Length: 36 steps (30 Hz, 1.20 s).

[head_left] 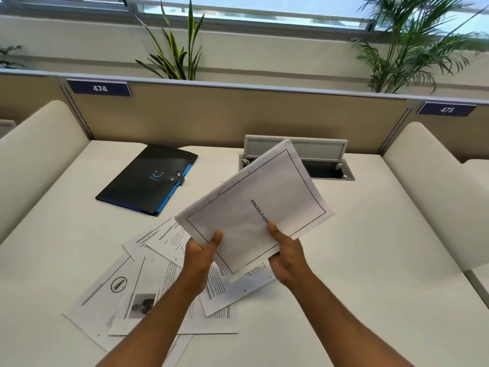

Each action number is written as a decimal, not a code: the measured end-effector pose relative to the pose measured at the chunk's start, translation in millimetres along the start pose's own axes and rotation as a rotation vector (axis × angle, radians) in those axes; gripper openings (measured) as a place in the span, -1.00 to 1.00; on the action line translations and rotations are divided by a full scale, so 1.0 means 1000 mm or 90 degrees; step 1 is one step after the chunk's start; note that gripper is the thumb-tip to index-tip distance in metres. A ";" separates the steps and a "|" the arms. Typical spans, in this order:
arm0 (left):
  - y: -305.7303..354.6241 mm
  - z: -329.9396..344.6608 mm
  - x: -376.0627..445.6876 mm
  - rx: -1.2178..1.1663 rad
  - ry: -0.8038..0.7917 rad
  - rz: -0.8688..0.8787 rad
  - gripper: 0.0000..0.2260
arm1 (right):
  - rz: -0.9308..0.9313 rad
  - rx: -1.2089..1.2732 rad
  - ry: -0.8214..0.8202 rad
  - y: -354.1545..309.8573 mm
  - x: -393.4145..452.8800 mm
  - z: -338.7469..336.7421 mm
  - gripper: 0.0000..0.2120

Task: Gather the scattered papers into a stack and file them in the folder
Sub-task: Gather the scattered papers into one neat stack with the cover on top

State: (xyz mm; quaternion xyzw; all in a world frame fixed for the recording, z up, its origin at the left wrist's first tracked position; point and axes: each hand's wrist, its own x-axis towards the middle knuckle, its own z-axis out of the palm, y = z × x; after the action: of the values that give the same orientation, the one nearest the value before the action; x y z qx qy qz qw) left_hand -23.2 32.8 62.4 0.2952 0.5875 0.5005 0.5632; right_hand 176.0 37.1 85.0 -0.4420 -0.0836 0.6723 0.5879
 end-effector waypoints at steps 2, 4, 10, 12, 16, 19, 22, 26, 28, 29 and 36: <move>0.008 0.002 0.004 -0.023 0.016 0.048 -0.47 | -0.014 -0.005 -0.011 0.004 -0.001 -0.002 -0.55; 0.014 -0.003 0.008 0.004 0.025 0.087 -0.65 | -0.044 0.016 -0.013 -0.007 0.004 -0.007 -0.51; 0.027 -0.029 0.019 0.147 0.077 0.157 -0.71 | -0.189 -0.185 -0.022 -0.084 0.024 -0.030 -0.55; 0.028 -0.024 0.017 0.169 0.078 0.172 -0.72 | -0.205 -0.382 -0.057 -0.092 0.026 -0.030 -0.54; 0.031 -0.005 -0.001 0.146 0.105 0.216 -0.61 | -0.336 -0.458 -0.061 -0.077 0.022 -0.021 -0.71; 0.033 0.003 -0.015 0.132 0.131 0.270 -0.50 | -0.410 -0.427 -0.042 -0.057 0.011 -0.021 -0.68; 0.026 -0.002 -0.023 0.163 0.127 0.298 -0.58 | -0.365 -0.420 -0.030 -0.034 0.002 -0.032 -0.53; 0.007 -0.014 -0.020 0.201 0.115 0.228 -0.73 | -0.309 -0.518 -0.010 -0.007 0.004 -0.047 -0.81; 0.004 -0.011 -0.022 0.197 0.106 0.204 -0.73 | -0.292 -0.512 0.001 -0.002 0.004 -0.048 -0.83; 0.005 -0.009 -0.024 0.189 0.105 0.206 -0.72 | -0.293 -0.484 0.012 -0.002 0.003 -0.046 -0.84; -0.017 0.005 -0.032 0.161 0.103 0.167 -0.68 | -0.297 -0.542 -0.042 0.015 -0.001 -0.047 -0.79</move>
State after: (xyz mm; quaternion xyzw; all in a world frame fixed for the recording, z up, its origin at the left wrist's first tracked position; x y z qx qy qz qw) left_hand -8.2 -0.6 59.4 0.3964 0.6457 0.5140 0.4022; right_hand 197.6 12.2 47.9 -0.5908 -0.4667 0.4425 0.4871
